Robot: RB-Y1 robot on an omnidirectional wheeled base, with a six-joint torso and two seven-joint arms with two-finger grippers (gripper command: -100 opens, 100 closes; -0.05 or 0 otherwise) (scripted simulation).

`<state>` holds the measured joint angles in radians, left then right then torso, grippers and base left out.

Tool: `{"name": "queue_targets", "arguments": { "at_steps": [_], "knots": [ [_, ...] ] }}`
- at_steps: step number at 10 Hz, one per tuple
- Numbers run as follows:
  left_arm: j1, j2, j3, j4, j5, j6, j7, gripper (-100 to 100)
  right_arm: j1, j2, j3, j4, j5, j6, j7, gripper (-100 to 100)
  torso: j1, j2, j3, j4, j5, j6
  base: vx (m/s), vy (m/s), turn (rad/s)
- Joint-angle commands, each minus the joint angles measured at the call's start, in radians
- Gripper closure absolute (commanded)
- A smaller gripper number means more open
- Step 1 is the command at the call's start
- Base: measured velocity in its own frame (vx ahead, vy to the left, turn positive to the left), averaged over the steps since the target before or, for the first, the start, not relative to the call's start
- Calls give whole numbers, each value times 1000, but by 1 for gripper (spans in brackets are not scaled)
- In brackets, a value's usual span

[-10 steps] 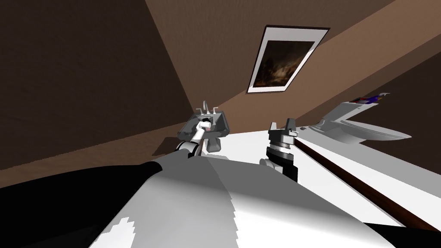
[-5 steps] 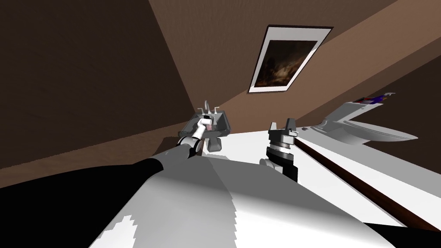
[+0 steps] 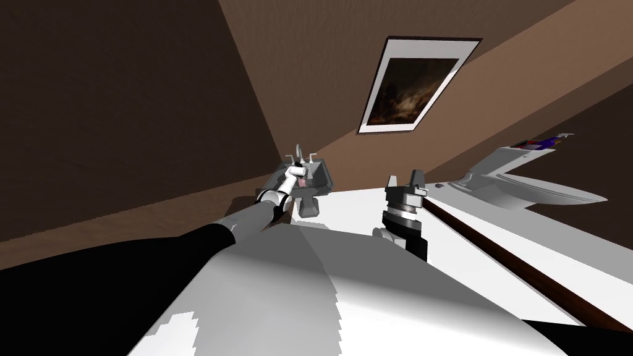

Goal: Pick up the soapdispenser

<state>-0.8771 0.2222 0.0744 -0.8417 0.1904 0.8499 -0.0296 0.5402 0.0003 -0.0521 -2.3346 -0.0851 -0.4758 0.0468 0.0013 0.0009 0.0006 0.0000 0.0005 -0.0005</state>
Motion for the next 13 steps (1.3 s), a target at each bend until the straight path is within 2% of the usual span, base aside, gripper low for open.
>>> {"name": "queue_targets", "arguments": {
  "at_steps": [1,2,3,4,5,6,8,9,12,13],
  "knots": [
    [-50,1,5,50,2,50,-8,-100,0,0,0,0,0,0,0,0,0,0,0,0,0,0,-7,32,26],
    [-53,1,5,61,2,59,-8,-100,0,0,0,0,0,0,0,0,0,0,0,0,0,0,-2,32,9],
    [-92,2,9,93,2,101,-14,-100,0,0,0,0,0,0,0,0,0,0,0,0,0,0,-1,41,22],
    [-95,2,9,107,2,102,-14,-100,0,0,0,0,0,0,0,0,1,-1,0,0,0,0,-2,32,9],
    [-134,3,12,143,2,142,-20,-100,0,0,0,0,0,0,0,0,0,-1,0,0,0,0,-5,31,17],
    [-134,3,12,150,2,142,-20,-100,0,0,0,0,0,0,0,0,0,0,0,0,0,0,2,28,10],
    [-202,9,19,224,1,204,-31,-100,0,0,0,0,0,0,0,0,1,-1,-1,0,0,0,18,49,25],
    [-202,9,19,227,1,210,-31,-100,0,0,0,0,0,0,0,0,2,-2,-1,0,0,0,15,38,3],
    [-278,22,27,315,-2,283,-43,-100,0,0,0,0,0,0,0,0,2,-3,-2,-1,0,0,34,47,16],
    [-278,22,27,316,-2,283,-43,-100,0,0,0,0,0,0,0,0,2,-3,-2,-1,0,0,28,30,4]
  ]
}}
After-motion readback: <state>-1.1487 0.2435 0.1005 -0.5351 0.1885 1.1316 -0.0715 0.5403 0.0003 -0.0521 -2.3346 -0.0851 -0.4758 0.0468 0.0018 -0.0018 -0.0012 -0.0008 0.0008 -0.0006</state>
